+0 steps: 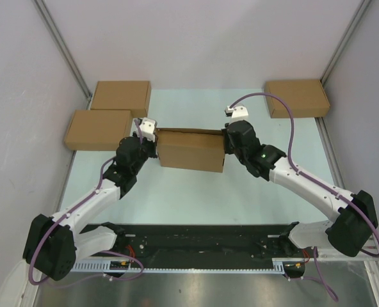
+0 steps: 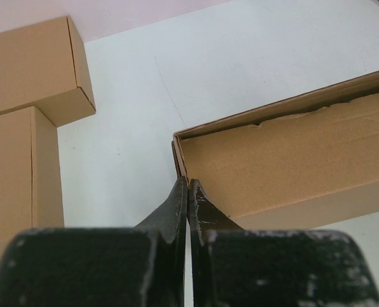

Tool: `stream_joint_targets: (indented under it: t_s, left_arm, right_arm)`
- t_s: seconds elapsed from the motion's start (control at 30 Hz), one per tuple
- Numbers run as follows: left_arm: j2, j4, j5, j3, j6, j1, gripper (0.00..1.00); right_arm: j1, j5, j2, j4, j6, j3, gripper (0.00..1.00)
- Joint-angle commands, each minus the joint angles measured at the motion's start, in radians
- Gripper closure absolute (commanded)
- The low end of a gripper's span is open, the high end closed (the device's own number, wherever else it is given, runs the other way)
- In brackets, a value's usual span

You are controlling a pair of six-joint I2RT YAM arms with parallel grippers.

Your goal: Fold the paper box

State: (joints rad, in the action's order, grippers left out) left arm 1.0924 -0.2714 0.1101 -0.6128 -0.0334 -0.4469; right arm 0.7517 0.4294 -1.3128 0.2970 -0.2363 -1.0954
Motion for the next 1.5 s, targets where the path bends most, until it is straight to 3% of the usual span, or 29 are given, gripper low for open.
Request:
stream_joint_targets:
  t_s: [0.0, 0.17, 0.3, 0.57, 0.83, 1.07, 1.47]
  left_arm:
    - [-0.005, 0.11, -0.069, -0.008, 0.024, -0.021, 0.99]
    - [-0.023, 0.109, -0.058, -0.008, 0.026, -0.021, 0.91]
    - [-0.051, 0.103, -0.041, -0.007, 0.027, -0.021, 0.77]
    - [-0.101, 0.09, -0.049, -0.013, 0.027, -0.019, 0.68]
    - [-0.17, 0.106, -0.014, -0.031, 0.036, -0.019, 0.67]
    - [-0.166, 0.08, -0.001, -0.016, 0.035, -0.004, 0.83]
    - [-0.118, 0.018, -0.089, -0.01, 0.092, 0.056, 0.87]
  right_arm:
    - [0.018, -0.04, -0.022, 0.005, -0.031, 0.031, 1.0]
    - [0.014, -0.044, -0.017, -0.002, -0.037, 0.052, 1.0]
    - [0.008, -0.05, -0.008, -0.01, -0.029, 0.051, 1.0]
    - [-0.014, -0.08, -0.002, -0.006, -0.017, 0.051, 1.0]
    - [-0.017, -0.093, -0.002, -0.01, -0.015, 0.051, 1.0]
    - [-0.014, -0.101, 0.0, -0.015, -0.017, 0.051, 1.0]
    - [-0.008, -0.103, -0.005, -0.018, -0.017, 0.051, 1.0]
